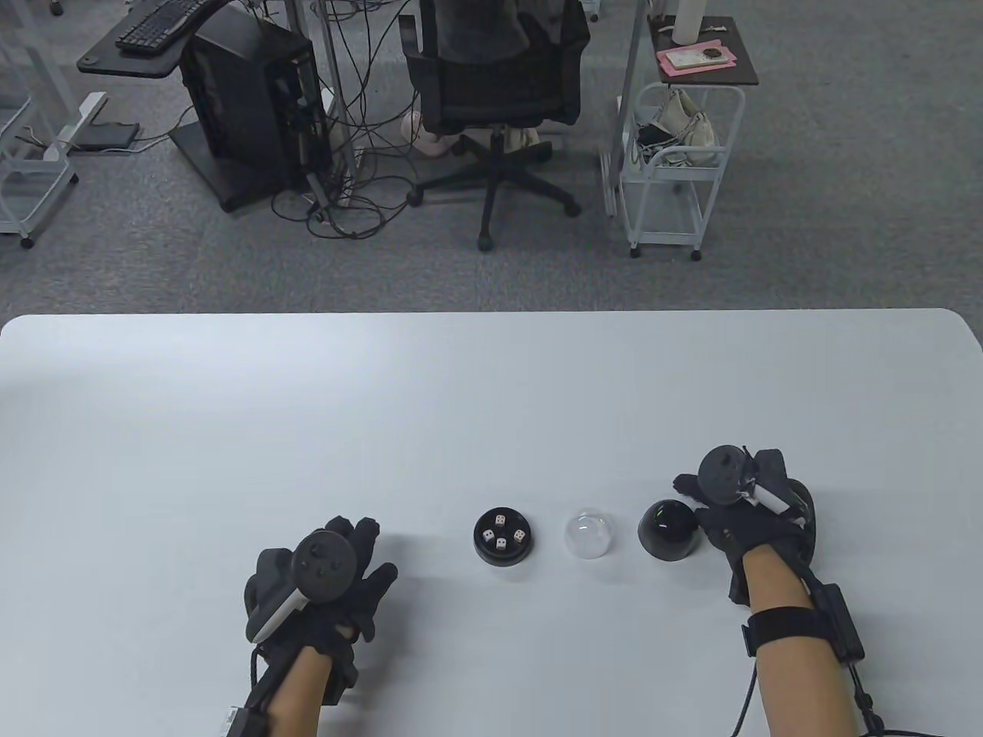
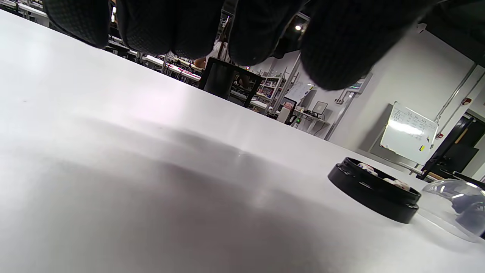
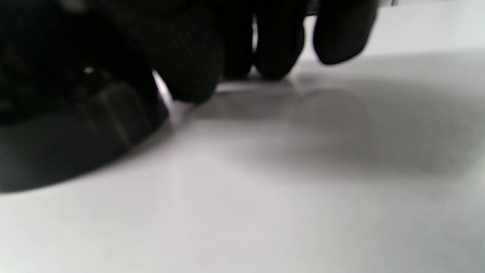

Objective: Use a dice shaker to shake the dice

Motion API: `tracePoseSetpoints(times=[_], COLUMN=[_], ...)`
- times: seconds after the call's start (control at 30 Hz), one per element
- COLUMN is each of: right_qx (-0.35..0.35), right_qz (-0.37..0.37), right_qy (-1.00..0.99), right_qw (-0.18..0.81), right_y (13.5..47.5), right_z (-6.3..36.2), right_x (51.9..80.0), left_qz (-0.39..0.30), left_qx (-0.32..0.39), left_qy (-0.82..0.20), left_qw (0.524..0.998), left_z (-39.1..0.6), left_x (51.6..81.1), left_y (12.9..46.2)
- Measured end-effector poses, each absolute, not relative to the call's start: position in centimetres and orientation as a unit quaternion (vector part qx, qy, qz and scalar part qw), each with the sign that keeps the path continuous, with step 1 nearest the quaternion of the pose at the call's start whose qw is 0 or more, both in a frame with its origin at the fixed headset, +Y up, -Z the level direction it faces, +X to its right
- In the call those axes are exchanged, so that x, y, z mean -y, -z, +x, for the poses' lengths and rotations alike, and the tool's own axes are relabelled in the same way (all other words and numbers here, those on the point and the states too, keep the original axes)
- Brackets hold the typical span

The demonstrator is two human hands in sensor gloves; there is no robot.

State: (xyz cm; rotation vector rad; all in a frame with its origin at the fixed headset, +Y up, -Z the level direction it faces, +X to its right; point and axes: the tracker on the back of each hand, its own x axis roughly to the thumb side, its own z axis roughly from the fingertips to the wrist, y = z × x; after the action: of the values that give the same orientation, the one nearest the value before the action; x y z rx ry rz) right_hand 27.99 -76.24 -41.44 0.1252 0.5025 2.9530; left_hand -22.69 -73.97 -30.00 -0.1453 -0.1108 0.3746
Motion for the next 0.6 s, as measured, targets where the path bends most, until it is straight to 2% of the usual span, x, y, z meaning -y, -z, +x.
tracePoseSetpoints(times=[0.2, 0.6], right_qx=[-0.129, -0.1], right_qz=[0.049, 0.04], right_qy=[-0.989, -0.994], right_qw=[0.053, -0.014], right_y=[40.9, 39.1], right_z=[27.7, 27.6], right_x=[76.4, 76.3], left_qz=[-0.084, -0.089], left_qx=[0.051, 0.056], left_qy=[-0.178, -0.178], left_qw=[0.979, 0.978], left_z=[-22.5, -22.5], left_x=[74.0, 74.1], left_y=[29.9, 29.9])
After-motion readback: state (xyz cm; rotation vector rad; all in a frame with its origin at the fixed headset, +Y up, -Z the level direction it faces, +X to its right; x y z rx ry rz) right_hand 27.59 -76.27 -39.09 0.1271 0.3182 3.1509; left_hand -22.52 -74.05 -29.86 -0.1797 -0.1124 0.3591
